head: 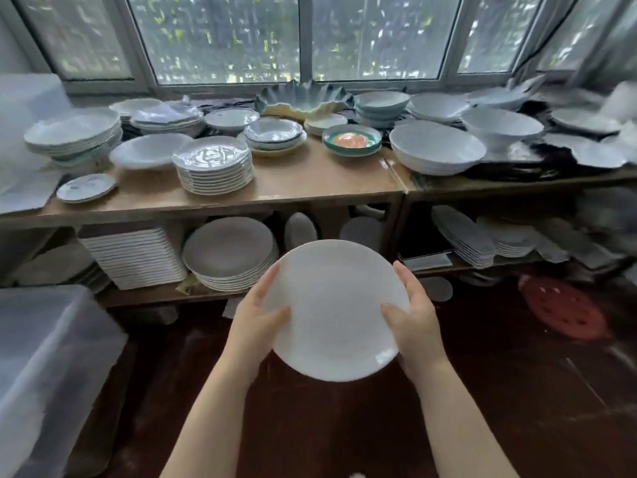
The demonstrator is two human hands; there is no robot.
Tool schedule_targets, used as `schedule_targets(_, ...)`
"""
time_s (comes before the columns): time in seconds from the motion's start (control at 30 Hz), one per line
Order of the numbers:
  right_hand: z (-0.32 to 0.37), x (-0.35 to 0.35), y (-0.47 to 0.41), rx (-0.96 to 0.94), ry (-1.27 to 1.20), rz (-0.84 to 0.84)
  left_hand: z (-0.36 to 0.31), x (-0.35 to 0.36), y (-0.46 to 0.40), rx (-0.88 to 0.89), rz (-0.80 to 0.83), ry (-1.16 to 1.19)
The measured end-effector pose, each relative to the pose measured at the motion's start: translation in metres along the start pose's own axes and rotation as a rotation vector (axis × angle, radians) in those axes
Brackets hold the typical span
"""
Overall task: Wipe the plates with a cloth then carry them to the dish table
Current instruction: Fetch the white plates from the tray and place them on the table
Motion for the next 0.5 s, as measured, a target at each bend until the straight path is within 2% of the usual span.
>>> schedule_targets(0.13, 0.011, -0.009, -0.108, 0.015, 0.024, 0.008, -0.003, 0.002, -0.099, -0.002, 0.022, 0.065)
schedule_targets(0.37, 0.028, -0.001, -0.296, 0.021, 0.055, 0.133, -0.026, -0.018, -0.256, 0.027, -0.026, 0.095)
schedule_targets(0.5, 0.028, 0.015, -0.390, 0.056, 0.042, 0.141, -0.030, -0.040, -0.337, 0.010, -0.069, 0.145)
Point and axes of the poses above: each hand's wrist, its own y-axis away from the middle knuckle, its own x-axis out of the palm, z = x × y, the point moved 3 cm from there along -y, towards the middle knuckle, and after that the axes turned 11 degrees about z, right-handed, at the moved point
